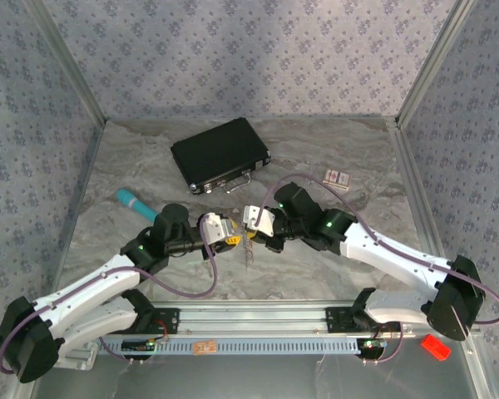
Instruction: Put the keys on the keyring
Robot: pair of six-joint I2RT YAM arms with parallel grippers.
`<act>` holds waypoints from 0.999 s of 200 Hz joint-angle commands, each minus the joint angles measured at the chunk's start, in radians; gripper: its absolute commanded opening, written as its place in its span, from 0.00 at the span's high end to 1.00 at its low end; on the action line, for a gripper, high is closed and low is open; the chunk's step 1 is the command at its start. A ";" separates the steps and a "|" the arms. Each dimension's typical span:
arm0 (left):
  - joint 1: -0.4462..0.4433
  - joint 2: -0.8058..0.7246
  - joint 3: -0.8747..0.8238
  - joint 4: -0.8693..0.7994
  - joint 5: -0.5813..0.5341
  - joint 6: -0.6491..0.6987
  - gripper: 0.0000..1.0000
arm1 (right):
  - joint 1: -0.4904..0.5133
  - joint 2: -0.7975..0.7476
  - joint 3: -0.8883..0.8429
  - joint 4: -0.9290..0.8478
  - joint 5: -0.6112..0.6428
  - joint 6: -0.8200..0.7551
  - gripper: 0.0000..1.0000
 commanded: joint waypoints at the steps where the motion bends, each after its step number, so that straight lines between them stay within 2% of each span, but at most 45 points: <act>1: -0.010 0.000 0.031 -0.015 0.018 0.013 0.69 | 0.018 0.016 0.062 -0.076 0.033 -0.035 1.00; 50: -0.010 0.003 0.029 -0.004 0.035 0.007 0.71 | 0.047 0.045 0.100 -0.081 0.040 -0.039 1.00; 82: -0.010 0.004 0.029 -0.003 0.043 0.008 0.81 | 0.060 0.049 0.106 -0.070 0.037 -0.039 1.00; 119: -0.010 0.004 0.027 -0.002 0.055 0.007 0.85 | 0.060 0.029 0.084 -0.026 0.022 -0.019 1.00; 154: -0.010 0.006 0.027 -0.005 0.071 0.007 1.00 | 0.052 -0.002 0.047 0.020 0.009 0.010 1.00; 171: -0.010 0.003 0.017 0.020 0.077 -0.008 1.00 | 0.038 -0.026 0.012 0.060 -0.009 0.036 1.00; 188: -0.009 -0.012 -0.020 0.106 0.077 -0.043 1.00 | -0.004 -0.058 -0.057 0.125 -0.084 0.073 0.78; 200: -0.009 -0.021 -0.056 0.187 0.077 -0.077 1.00 | -0.045 -0.086 -0.134 0.221 -0.156 0.115 0.71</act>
